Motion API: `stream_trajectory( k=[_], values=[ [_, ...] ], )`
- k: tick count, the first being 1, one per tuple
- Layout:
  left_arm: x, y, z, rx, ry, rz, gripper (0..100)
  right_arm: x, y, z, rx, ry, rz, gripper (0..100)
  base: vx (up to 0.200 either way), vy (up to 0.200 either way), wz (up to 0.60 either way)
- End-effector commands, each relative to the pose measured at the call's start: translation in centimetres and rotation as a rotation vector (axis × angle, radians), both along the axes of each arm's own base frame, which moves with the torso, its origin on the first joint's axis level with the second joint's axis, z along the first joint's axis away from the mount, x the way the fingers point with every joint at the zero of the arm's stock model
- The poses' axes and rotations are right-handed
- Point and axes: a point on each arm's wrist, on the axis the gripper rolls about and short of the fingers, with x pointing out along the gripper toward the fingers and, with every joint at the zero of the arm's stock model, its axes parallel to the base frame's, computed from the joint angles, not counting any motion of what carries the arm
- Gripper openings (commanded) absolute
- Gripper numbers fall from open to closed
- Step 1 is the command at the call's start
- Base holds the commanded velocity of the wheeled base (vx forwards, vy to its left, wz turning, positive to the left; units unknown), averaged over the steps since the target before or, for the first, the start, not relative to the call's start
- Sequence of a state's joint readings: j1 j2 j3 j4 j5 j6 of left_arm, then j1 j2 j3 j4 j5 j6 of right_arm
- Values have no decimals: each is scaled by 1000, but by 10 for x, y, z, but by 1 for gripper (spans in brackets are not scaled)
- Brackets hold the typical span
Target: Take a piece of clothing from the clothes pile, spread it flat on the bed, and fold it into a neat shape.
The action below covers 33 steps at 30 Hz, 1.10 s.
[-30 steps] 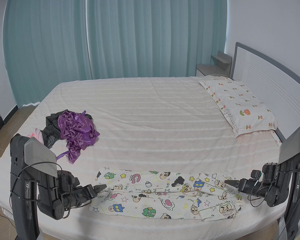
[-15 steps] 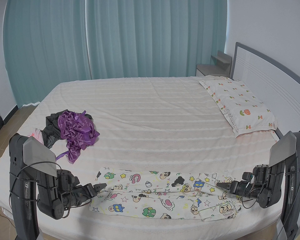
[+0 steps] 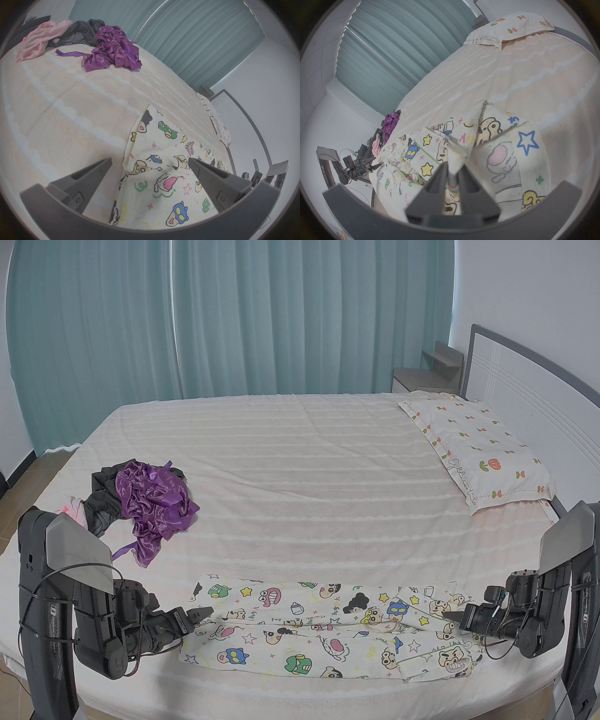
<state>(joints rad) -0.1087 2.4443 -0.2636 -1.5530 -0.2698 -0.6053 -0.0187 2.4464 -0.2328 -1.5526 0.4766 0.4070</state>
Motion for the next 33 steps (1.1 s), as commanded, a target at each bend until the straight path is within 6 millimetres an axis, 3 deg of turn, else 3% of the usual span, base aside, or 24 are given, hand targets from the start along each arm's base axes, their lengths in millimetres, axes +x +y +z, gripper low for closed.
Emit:
stream_trajectory(
  k=[1, 17, 33],
  values=[
    [1, 0, 2, -2, -17, 0, 100, -1, 0, 16, 5, -54, 3, 0, 0, 0, 0],
    [0, 0, 2, -1, -15, 1, 100, 5, 1, 34, -2, -136, 2, 0, 0, 0, 0],
    [0, 0, 2, 0, -16, -1, 100, 50, 5, 43, -6, -99, 21, 0, 0, 0, 0]
  ],
)
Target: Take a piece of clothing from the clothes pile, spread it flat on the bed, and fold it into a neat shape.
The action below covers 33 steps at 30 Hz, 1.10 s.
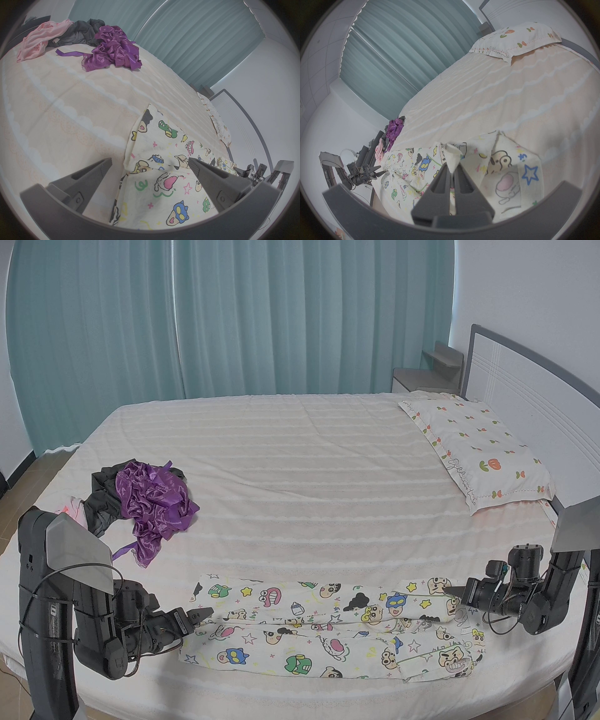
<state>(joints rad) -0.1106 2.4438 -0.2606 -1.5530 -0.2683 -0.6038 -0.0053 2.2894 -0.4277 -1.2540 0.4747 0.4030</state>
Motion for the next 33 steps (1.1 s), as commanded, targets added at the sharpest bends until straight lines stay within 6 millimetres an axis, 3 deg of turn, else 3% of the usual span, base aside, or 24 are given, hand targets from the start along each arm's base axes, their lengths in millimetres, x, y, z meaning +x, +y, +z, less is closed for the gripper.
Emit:
stream_trajectory(
  k=[1, 16, 17, 26, 33],
  values=[
    [1, 0, 2, -3, -18, 0, 100, 15, 2, 9, -1, -44, 5, 0, 0, 0, 0],
    [1, 0, 2, -3, -18, 0, 100, 35, -2, -5, -14, 17, 6, 0, 0, 0, 0],
    [1, 0, 2, -3, -18, 0, 100, 36, -2, -7, -16, 25, 6, 100, 0, 0, 0],
    [1, 0, 2, -3, -18, 0, 100, 41, -14, -5, -35, 10, -58, 100, 0, 0, 0],
    [1, 0, 2, -3, -18, 0, 100, 16, -26, 4, -34, 46, -97, 100, 0, 0, 0]
  ],
)
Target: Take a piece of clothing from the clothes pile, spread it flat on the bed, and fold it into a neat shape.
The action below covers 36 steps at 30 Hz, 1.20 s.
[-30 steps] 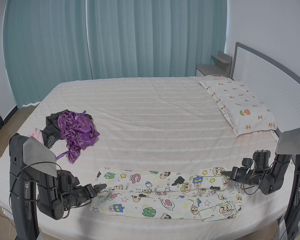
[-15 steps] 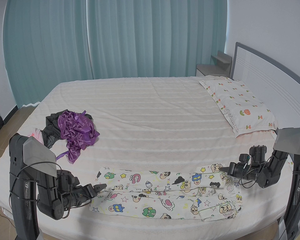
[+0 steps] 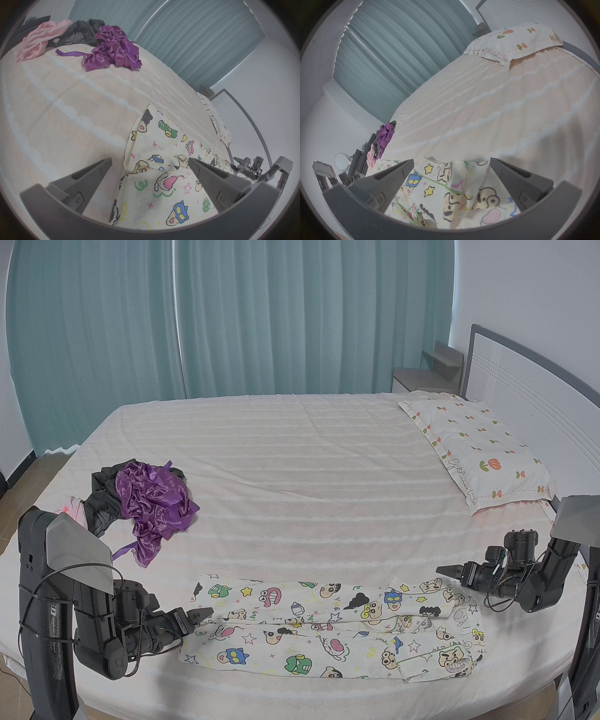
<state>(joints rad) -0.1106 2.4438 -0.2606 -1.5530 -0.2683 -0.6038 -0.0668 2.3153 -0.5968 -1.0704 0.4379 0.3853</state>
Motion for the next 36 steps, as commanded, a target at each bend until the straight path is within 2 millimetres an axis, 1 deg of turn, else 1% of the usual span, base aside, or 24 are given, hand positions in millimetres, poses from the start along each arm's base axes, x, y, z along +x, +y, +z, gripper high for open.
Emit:
stream_trajectory(
  k=[1, 3, 4, 6, 8, 10, 15, 19, 24, 27, 31, 32, 36],
  values=[
    [1, 0, 2, -3, -18, 0, 100, -20, -4, 6, 1, 31, -10, 100, 0, 0, 0],
    [1, 0, 2, -3, -18, 0, 100, -24, -3, 5, 2, 44, -7, 100, 0, 0, 0],
    [1, 0, 1, -2, -16, 0, 100, -29, 1, -2, 3, 77, 7, 100, 0, 0, 0],
    [1, 0, 1, -2, -16, 0, 100, -31, 4, -5, 2, 90, 18, 100, 0, 0, 0],
    [1, 0, 1, -2, -16, 0, 100, -35, 9, -13, -5, 119, 39, 100, 0, 0, 0],
    [1, 0, 1, -2, -16, 0, 100, -37, 15, -14, -12, 126, 65, 100, 0, 0, 0],
    [1, 0, 1, -2, -16, 0, 100, -42, 23, -12, -18, 133, 95, 100, 0, 0, 0],
    [1, 0, 1, -2, -16, 0, 100, -47, 27, -14, -24, 152, 107, 100, 0, 0, 0],
    [1, 0, 1, -2, -16, 0, 100, -44, 28, -16, -28, 148, 108, 100, 0, 0, 0],
    [1, 0, 1, -2, -16, 0, 100, -40, 32, -19, -36, 143, 123, 100, 0, 0, 0],
    [1, 0, 1, -2, -16, 0, 100, -31, 43, -23, -90, 133, 110, 100, 0, 0, 0],
    [1, 0, 1, -2, -16, 0, 100, -31, 44, -24, -92, 132, 114, 0, 0, 0, 0],
    [1, 0, 1, -2, -16, 0, 100, -29, 45, -24, -99, 127, 112, 0, 0, 0, 0]
  ],
)
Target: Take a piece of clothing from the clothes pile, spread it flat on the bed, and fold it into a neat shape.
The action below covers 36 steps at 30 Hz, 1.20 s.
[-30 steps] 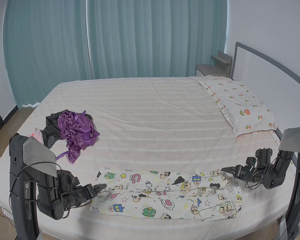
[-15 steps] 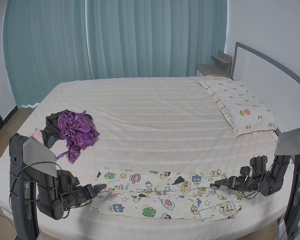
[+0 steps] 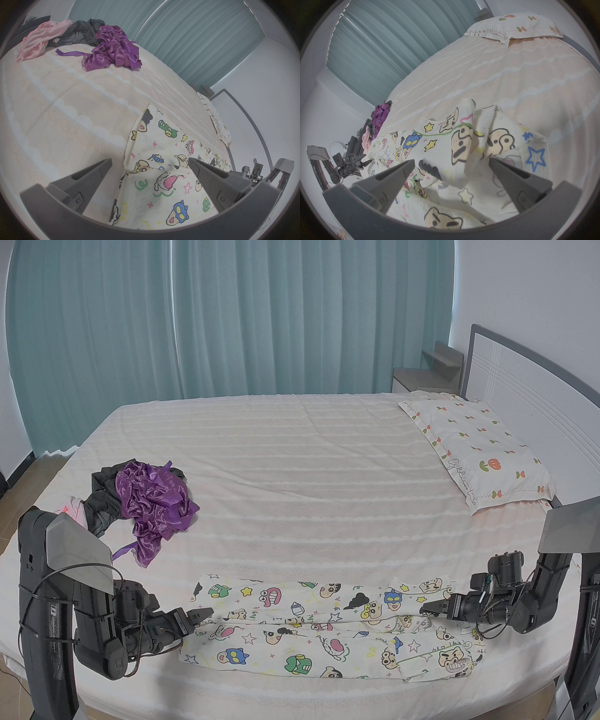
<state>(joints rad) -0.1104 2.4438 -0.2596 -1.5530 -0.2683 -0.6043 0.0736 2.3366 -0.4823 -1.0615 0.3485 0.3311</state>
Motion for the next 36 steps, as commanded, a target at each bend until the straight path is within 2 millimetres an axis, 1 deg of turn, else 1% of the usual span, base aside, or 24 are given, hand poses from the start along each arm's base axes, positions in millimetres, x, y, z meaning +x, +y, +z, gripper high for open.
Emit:
stream_trajectory(
  k=[1, 7, 10, 13, 15, 18, 36],
  values=[
    [1, 0, 2, -2, -18, 0, 100, 1, 2, -4, 0, 9, 6, 0, 0, 0, 0],
    [1, 0, 2, -2, -18, 0, 100, -1, 2, -2, 1, 8, 4, 0, 0, 0, 0],
    [1, 0, 2, -2, -18, 0, 100, -7, -2, -1, -1, 17, -5, 0, 0, 0, 0],
    [1, 0, 2, -2, -18, 0, 100, -11, -5, 5, 1, 13, -12, 0, 0, 0, 0],
    [1, 0, 2, -2, -18, 0, 100, -15, -8, 13, 6, 1, -17, 0, 0, 0, 0],
    [1, 0, 1, -2, -16, 0, 100, -15, -12, 18, 7, -10, -32, 0, 0, 0, 0],
    [1, 0, 1, -2, -16, 0, 100, -28, -23, 11, -19, 67, -45, 0, 0, 0, 0]
  ],
)
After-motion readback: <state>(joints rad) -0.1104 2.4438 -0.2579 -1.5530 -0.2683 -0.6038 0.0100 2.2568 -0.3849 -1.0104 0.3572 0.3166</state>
